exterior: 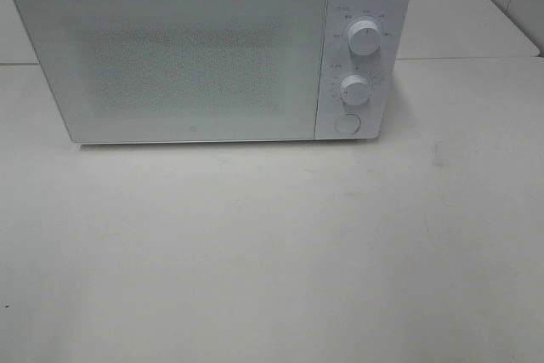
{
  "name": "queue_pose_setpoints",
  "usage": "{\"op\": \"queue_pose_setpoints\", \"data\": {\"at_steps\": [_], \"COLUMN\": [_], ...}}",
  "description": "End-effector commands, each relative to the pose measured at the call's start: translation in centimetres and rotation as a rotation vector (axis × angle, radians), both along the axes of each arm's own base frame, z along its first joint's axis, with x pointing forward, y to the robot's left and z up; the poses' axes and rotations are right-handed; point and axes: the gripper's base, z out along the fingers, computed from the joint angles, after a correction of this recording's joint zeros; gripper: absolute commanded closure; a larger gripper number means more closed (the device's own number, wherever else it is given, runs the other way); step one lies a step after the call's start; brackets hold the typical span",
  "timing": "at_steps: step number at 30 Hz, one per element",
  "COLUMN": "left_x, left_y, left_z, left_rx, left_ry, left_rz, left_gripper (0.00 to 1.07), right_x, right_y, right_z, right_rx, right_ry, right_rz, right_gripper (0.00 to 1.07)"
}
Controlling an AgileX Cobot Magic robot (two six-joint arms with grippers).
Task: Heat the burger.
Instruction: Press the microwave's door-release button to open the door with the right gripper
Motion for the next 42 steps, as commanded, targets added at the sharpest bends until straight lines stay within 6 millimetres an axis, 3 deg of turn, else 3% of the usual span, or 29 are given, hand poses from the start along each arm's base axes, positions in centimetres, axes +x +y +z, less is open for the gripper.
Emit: {"op": "queue_pose_setpoints", "data": {"at_steps": [1, 5, 13, 26, 31, 42], "left_x": [-0.3, -0.3, -0.3, -0.3, -0.3, -0.3], "left_y": [0.0, 0.0, 0.0, 0.0, 0.0, 0.0], "left_z": [-0.1, -0.1, -0.1, -0.1, -0.1, -0.1], "left_rx": [-0.005, -0.005, -0.005, -0.005, -0.005, -0.005], "left_ry": [-0.017, -0.017, -0.017, -0.017, -0.017, -0.017], "left_rz": [0.001, 0.001, 0.001, 0.001, 0.001, 0.001], "left_gripper": [0.06, 0.06, 0.06, 0.06, 0.06, 0.06], "right_x": [1.2, 4.4, 8.7, 14.1, 17.0, 20.7], "right_y": [0.2, 0.9, 1.8, 3.0, 3.8, 4.8], "right_z": [0.8, 0.1, -1.2, -3.1, -4.0, -6.0], "right_rx": [-0.009, -0.015, -0.022, -0.02, -0.001, 0.039], "right_ry": [-0.053, -0.059, -0.025, 0.019, -0.05, -0.157], "right_rz": [0.009, 0.042, 0.079, 0.125, 0.162, 0.212], "right_gripper": [0.33, 0.33, 0.33, 0.33, 0.33, 0.34]}}
